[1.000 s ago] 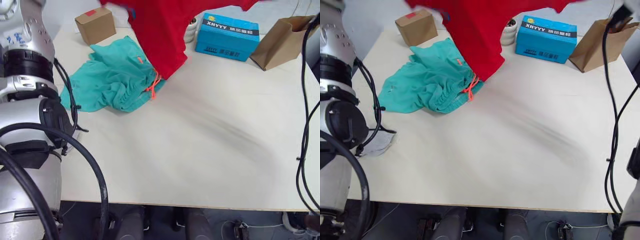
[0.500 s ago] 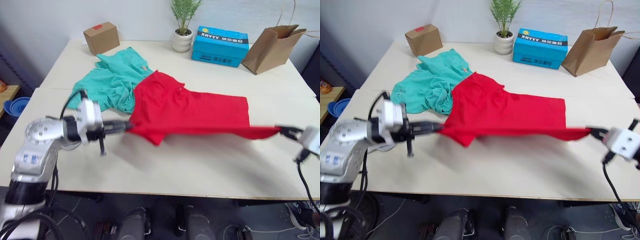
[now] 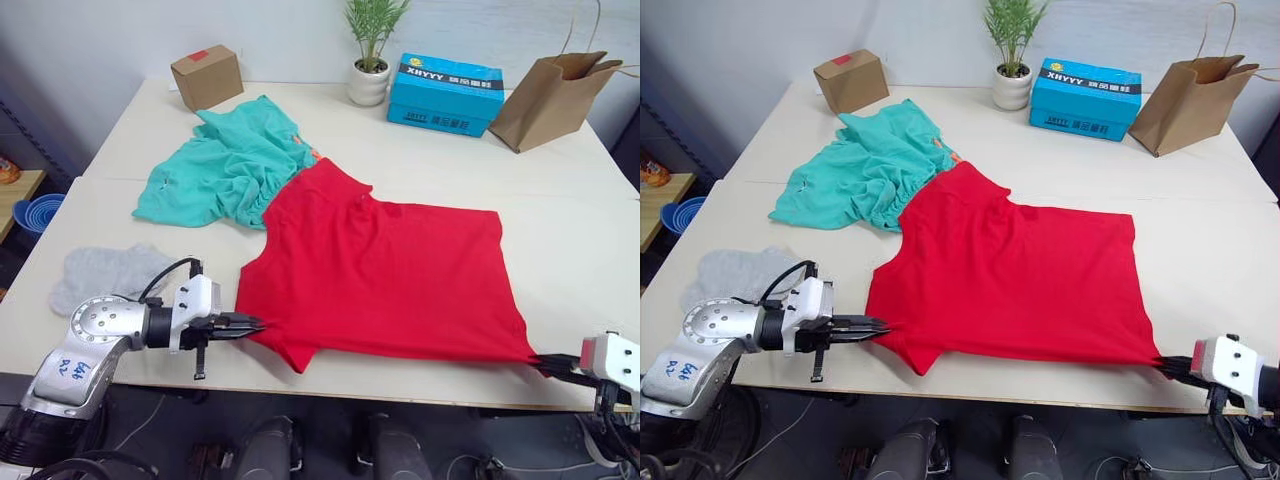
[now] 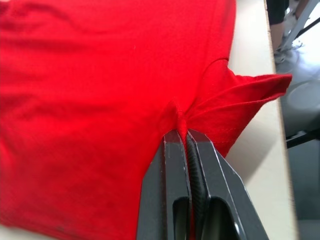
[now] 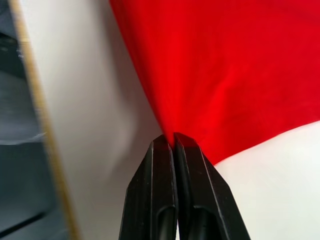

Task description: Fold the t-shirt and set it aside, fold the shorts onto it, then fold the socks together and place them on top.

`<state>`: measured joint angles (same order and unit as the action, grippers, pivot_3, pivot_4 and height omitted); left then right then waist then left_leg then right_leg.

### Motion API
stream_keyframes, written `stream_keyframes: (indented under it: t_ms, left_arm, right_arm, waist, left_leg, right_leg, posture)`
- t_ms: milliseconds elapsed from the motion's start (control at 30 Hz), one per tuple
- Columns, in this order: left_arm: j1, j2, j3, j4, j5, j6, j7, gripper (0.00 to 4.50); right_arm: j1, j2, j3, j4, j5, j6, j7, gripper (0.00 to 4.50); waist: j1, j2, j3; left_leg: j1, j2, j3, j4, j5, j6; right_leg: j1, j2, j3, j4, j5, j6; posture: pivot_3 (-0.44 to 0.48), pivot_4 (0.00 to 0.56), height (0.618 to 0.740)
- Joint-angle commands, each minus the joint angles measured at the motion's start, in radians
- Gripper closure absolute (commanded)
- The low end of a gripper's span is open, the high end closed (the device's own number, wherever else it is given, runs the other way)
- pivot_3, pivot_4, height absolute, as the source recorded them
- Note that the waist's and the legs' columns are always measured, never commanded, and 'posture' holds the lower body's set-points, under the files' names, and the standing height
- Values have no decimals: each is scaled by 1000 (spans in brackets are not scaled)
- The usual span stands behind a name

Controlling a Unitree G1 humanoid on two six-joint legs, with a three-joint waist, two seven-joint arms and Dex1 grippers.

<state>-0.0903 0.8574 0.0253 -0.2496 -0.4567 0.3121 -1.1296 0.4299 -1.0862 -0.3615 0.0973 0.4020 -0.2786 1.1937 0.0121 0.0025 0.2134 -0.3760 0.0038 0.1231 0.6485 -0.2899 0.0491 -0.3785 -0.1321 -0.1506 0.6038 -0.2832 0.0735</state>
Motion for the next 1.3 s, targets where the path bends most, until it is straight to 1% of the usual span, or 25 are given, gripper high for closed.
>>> stream_keyframes:
  t_ms: [33, 100, 167, 233, 333, 367, 533, 700, 833, 867, 933, 967, 1033, 1100, 1200, 1300]
  left_arm:
    - [28, 62, 45, -45, -48, 97, -25, 4500]
    - [48, 79, 39, -34, -36, 104, -33, 4500]
    - [35, 55, 43, -9, -33, 100, -6, 4500]
    - [-1, 25, 57, -5, -76, 147, 21, 4500]
    - [-63, -2, 76, 10, -125, 234, 57, 4500]
    - [-81, -3, 83, 22, -141, 271, 65, 4500]
    - [-124, 23, 118, 67, -197, 383, 54, 4500]
    - [-203, -5, 82, 164, -154, 405, 103, 4500]
    - [-239, -43, 46, 193, -131, 417, 135, 4500]
    - [-246, -53, 40, 199, -125, 416, 142, 4500]
    - [-255, -69, 31, 206, -114, 414, 155, 4500]
    - [-258, -74, 30, 208, -110, 414, 158, 4500]
    - [-260, -82, 30, 210, -108, 413, 162, 4500]
    - [-258, -96, 39, 213, -109, 411, 176, 4500]
    - [-255, -124, 63, 227, -101, 363, 195, 4500]
    - [-244, -143, 92, 212, -112, 331, 195, 3795]
  right_arm:
    - [54, -10, -59, -72, 56, 151, 43, 4456]
    - [44, -1, -65, -94, 52, 160, 48, 4456]
    - [11, 2, -49, -90, 29, 164, 42, 4456]
    - [-20, 7, -29, -80, 20, 188, 39, 4456]
    - [-66, 15, -16, -72, 43, 267, 43, 4456]
    - [-74, 4, -17, -77, 70, 343, 51, 4456]
    - [-145, -29, -31, -59, 100, 484, 98, 4456]
    - [-283, -3, 50, 8, 32, 484, 80, 4456]
    - [-370, 43, 91, 18, 30, 520, 43, 4456]
    - [-380, 52, 98, 19, 23, 525, 35, 4456]
    - [-389, 64, 113, 23, 4, 520, 21, 4456]
    - [-392, 67, 116, 24, -2, 518, 18, 4456]
    - [-398, 85, 113, 24, -13, 503, 1, 4456]
    - [-404, 109, 101, 13, 6, 527, -18, 4456]
    - [-393, 122, 74, -12, 30, 540, -18, 4456]
    - [-374, 135, 29, -35, 48, 549, -45, 3810]
  waist:
    - [2, 0, 0]
    - [3, 0, 0]
    - [2, 1, -1]
    - [4, 1, -1]
    - [13, 1, 0]
    - [15, 1, 0]
    - [13, 1, 0]
    - [11, 1, -1]
    - [12, 1, -1]
    - [12, 1, -1]
    - [14, 0, -1]
    - [15, 0, -1]
    - [14, 0, -1]
    - [13, 0, -1]
    - [12, 0, -1]
    - [12, 0, -1]
  left_leg:
    - [0, 0, 0, 0, 0, 1]
    - [1, 0, 0, 0, -4, 6]
    - [1, 0, 0, 0, -4, 6]
    - [1, 0, 0, 0, -4, 6]
    - [0, 0, -1, 0, -1, 2]
    - [0, 0, -1, 0, 0, 0]
    - [-1, 0, -1, 0, 0, 0]
    - [-1, 0, -1, 1, 0, 0]
    - [-2, 0, -1, 0, 0, -1]
    - [-3, 0, -1, 0, 0, -1]
    - [-12, 0, -1, 3, 1, -1]
    - [-16, 0, -1, 5, 4, 3]
    - [-16, -1, 0, 6, 5, 4]
    - [-15, -1, 0, 7, 5, 5]
    - [-15, -1, 0, 7, 3, 0]
    - [-15, 0, -1, 7, 3, 0]
  right_leg:
    - [0, 0, 0, 0, 0, 0]
    - [0, 0, 1, 0, 0, 0]
    - [0, 0, 1, 0, 0, -1]
    - [0, 0, 1, 0, 0, -1]
    - [-1, 0, 1, 0, -1, -1]
    - [-1, 0, 0, 0, -1, -1]
    - [-1, 0, -1, 0, -1, -1]
    - [-1, 0, -1, 1, 0, -1]
    - [-3, 0, -1, 1, -1, -1]
    - [-4, 0, -1, 2, -1, -1]
    - [-13, 0, -1, 5, -1, -1]
    - [-15, 0, -2, 8, 0, -1]
    - [-15, 0, -3, 8, 0, -1]
    - [-14, 0, -3, 8, 0, -1]
    - [-14, 0, -2, 9, 0, 0]
    - [-14, 0, -2, 10, 0, 0]
  posture:
    - [0, 150, 740]
    - [0, 150, 740]
    - [0, 150, 740]
    - [0, 150, 740]
    - [0, 150, 740]
    - [0, 150, 740]
    - [0, 150, 740]
    - [0, 150, 740]
    - [0, 150, 740]
    - [0, 150, 740]
    - [0, 150, 740]
    - [0, 150, 740]
    - [0, 150, 740]
    - [0, 150, 740]
    - [0, 150, 740]
    - [0, 150, 740]
